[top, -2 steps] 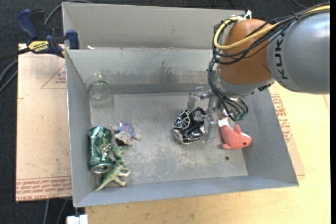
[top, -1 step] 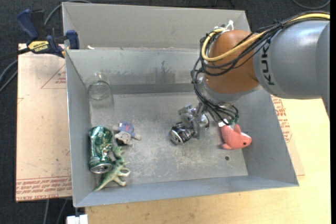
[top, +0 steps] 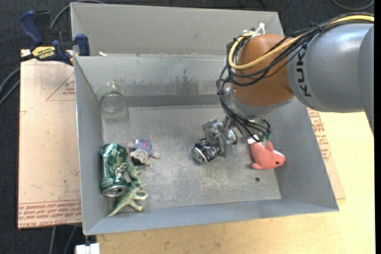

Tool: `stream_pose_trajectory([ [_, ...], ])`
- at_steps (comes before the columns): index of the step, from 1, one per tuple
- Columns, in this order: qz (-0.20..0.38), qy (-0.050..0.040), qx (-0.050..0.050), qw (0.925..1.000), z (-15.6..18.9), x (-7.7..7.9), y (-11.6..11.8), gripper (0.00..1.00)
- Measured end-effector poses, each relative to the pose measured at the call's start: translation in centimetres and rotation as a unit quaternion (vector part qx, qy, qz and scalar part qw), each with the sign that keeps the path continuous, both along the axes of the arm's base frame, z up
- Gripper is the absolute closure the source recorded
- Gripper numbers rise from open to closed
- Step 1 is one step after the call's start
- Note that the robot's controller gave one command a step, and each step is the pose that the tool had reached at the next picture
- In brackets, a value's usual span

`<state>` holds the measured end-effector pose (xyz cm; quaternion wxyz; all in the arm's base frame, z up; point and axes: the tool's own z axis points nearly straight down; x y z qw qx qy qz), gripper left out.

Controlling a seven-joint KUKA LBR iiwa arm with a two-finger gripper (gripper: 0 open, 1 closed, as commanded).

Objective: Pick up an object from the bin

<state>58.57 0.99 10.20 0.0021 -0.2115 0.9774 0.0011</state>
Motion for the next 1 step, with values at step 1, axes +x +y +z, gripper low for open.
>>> stream_pose_trajectory([
  [1, -0.005, 0.0001, 0.001, 1.0000, 10.44, 2.46, -0.32, 1.00],
])
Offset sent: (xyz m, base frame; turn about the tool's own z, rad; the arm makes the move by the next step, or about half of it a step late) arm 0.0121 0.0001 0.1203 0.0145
